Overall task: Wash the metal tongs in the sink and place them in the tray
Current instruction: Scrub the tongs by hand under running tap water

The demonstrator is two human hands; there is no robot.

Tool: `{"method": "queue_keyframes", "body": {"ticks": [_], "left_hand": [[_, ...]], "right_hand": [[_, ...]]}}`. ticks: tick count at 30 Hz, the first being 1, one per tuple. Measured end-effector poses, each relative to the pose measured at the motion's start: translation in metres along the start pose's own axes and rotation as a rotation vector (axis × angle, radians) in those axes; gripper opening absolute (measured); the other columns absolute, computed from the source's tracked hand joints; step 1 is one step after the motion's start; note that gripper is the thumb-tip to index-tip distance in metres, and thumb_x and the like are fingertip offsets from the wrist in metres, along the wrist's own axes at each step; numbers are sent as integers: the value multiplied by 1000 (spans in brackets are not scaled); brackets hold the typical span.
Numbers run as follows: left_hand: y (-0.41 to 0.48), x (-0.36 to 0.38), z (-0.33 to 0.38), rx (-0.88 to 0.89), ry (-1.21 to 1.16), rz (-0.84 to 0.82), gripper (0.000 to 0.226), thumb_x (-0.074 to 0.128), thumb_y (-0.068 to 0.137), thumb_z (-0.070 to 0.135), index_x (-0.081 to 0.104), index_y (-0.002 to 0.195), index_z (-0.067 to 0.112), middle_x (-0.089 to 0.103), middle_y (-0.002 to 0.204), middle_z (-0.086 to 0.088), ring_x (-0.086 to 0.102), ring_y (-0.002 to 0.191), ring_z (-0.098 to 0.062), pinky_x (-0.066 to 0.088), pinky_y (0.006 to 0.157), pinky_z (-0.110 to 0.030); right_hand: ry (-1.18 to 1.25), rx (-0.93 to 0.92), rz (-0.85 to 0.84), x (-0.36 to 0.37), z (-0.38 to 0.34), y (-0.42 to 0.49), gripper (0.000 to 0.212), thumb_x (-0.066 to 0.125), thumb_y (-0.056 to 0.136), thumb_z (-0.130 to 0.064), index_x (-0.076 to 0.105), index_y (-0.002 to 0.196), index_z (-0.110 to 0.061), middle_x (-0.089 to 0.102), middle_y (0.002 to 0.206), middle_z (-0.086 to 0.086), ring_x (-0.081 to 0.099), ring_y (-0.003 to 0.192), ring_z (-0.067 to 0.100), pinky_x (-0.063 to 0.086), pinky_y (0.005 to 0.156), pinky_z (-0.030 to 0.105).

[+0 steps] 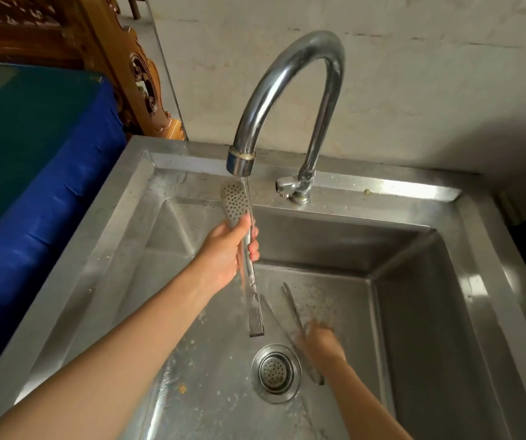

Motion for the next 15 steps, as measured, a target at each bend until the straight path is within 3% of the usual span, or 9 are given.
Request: {"method": "queue_keyframes", "body": {"ticks": [7, 11, 15], "left_hand": [[7, -1, -25, 39, 29, -17, 7, 50, 92, 6, 51, 85, 9, 49, 70, -3, 46, 50, -12, 43, 46, -23], [12, -9, -43, 68, 66, 18, 5, 49, 92, 7, 53, 90, 8, 50, 72, -3, 45, 51, -12, 42, 47, -23], [10, -21, -57, 84, 107, 43, 6, 49, 93, 10, 55, 95, 8, 55, 71, -2, 46, 51, -12, 41, 50, -23]], "right_hand": [[-174, -46, 141, 35, 0, 30, 55, 44, 94, -42, 31, 135, -8, 41, 139, 12, 38, 129, 27, 35, 104, 37], [-209, -91, 275, 37, -1, 39, 52, 45, 92, -44, 37, 129, -9, 45, 133, 8, 41, 123, 22, 38, 101, 33], [-230, -124, 374, 35, -2, 39, 39, 38, 93, -34, 46, 121, -8, 53, 124, 7, 49, 114, 21, 39, 96, 31]]}}
Point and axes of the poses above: each hand's wrist, its own y-axis towards the middle knuckle, its own x-axis out of the palm, z = x × y, the point moved 9 cm from there along y, towards the middle knuckle
